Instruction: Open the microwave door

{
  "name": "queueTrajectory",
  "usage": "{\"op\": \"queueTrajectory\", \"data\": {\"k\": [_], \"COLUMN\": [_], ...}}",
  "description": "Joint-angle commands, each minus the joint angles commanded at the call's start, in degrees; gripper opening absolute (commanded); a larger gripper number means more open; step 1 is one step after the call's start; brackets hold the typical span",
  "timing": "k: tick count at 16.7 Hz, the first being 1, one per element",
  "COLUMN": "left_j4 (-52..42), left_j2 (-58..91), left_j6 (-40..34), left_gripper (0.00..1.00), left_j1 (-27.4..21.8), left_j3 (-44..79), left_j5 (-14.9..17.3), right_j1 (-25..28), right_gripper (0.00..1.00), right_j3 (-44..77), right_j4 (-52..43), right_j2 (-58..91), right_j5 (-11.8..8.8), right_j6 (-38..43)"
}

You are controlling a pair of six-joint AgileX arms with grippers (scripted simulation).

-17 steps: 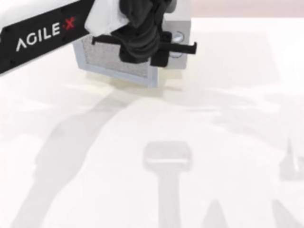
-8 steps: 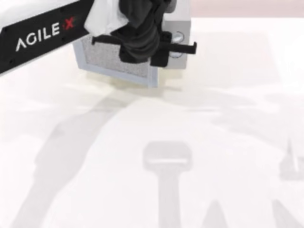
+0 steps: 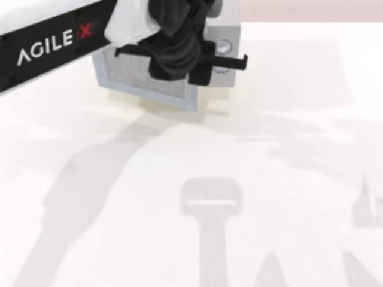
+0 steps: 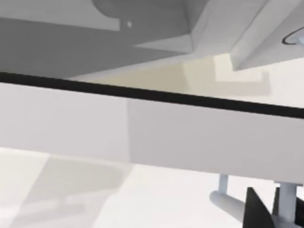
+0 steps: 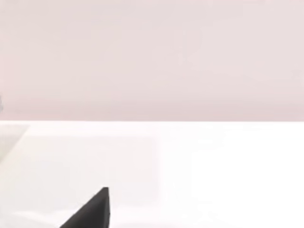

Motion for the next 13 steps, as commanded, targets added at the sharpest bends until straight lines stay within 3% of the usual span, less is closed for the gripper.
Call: {"op": "queueTrajectory", "data": {"k": [5,13], "left_j4": [2.2,2.27], "left_j2": [-3.39,-3.49], "left_j6": [4.41,4.54], "left_gripper": [0.0,0.0], "left_j1": [1.13,1.16], "left_j3": [-5.29,-5.44], "left_j5": [1.99,2.04], "right_j1": [0.0,0.0], "right_gripper": [1.0,1.0], "right_j3": [0.0,0.0], "right_j4": [0.0,0.0], "right_j2": [0.0,0.0], "right_j5": [0.0,0.0], "right_j6": [0.0,0.0]}}
